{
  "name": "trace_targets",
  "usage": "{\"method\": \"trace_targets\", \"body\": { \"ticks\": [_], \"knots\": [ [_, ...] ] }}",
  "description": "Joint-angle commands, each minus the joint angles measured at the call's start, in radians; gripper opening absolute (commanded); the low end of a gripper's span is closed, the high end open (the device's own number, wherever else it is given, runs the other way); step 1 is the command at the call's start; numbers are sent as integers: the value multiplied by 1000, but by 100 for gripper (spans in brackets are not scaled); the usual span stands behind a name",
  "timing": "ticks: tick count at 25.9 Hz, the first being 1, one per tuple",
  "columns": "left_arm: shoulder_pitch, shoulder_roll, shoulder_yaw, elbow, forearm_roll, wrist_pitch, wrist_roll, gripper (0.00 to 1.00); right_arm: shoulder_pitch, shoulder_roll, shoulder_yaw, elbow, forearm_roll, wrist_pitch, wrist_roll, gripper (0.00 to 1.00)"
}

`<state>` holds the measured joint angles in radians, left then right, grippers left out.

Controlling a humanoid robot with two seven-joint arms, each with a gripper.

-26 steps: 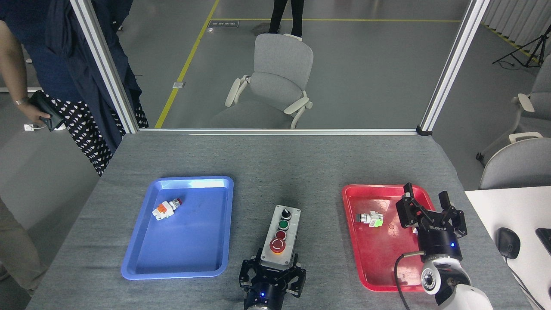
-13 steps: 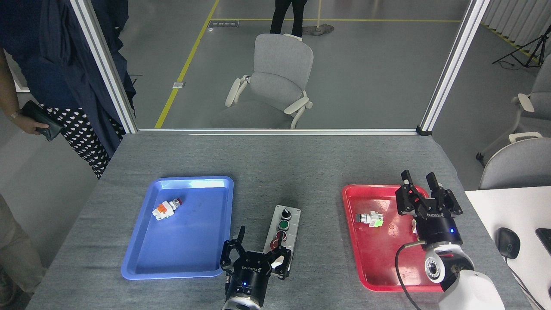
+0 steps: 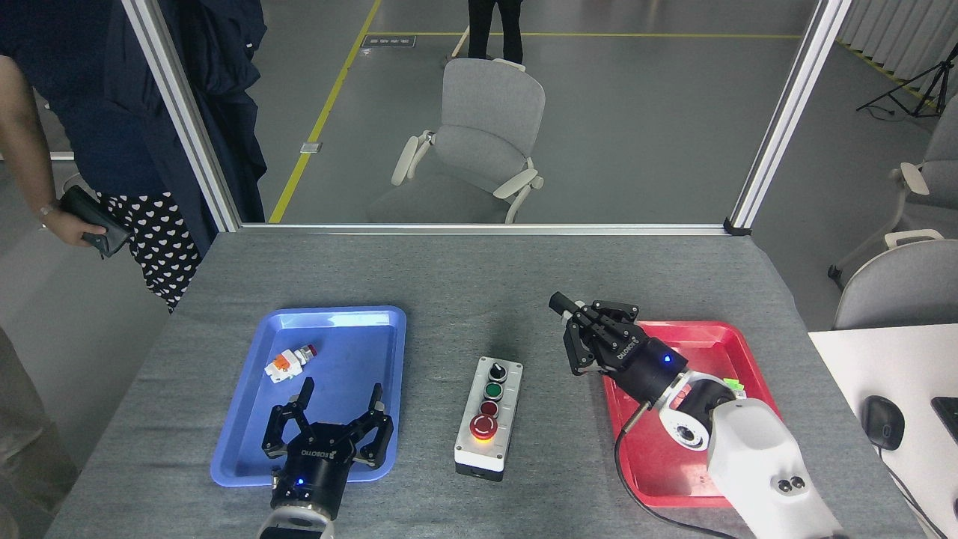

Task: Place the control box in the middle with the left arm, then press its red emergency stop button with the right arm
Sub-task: 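Open the left gripper and withdraw it over the blue tray, then move the right gripper over the control box and press the red button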

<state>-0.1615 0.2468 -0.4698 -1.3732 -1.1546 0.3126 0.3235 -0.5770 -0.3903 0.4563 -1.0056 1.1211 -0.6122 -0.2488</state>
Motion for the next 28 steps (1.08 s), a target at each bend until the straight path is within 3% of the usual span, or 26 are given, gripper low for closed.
{"method": "trace_targets", "body": {
  "ticks": [1,7,11,28],
  "knots": [
    [40,17,163,0,1,-159,0,99,-1,7,68,4,8,-20,42,0],
    [53,19,316,29,-2,-397,0,99,25,45,79,32,8,-69,137,0],
    [54,26,318,37,-5,-406,0,99,25,54,81,79,8,-126,149,0],
    [54,31,318,46,-8,-414,-27,99,26,131,142,174,6,-143,220,0]
  ]
}}
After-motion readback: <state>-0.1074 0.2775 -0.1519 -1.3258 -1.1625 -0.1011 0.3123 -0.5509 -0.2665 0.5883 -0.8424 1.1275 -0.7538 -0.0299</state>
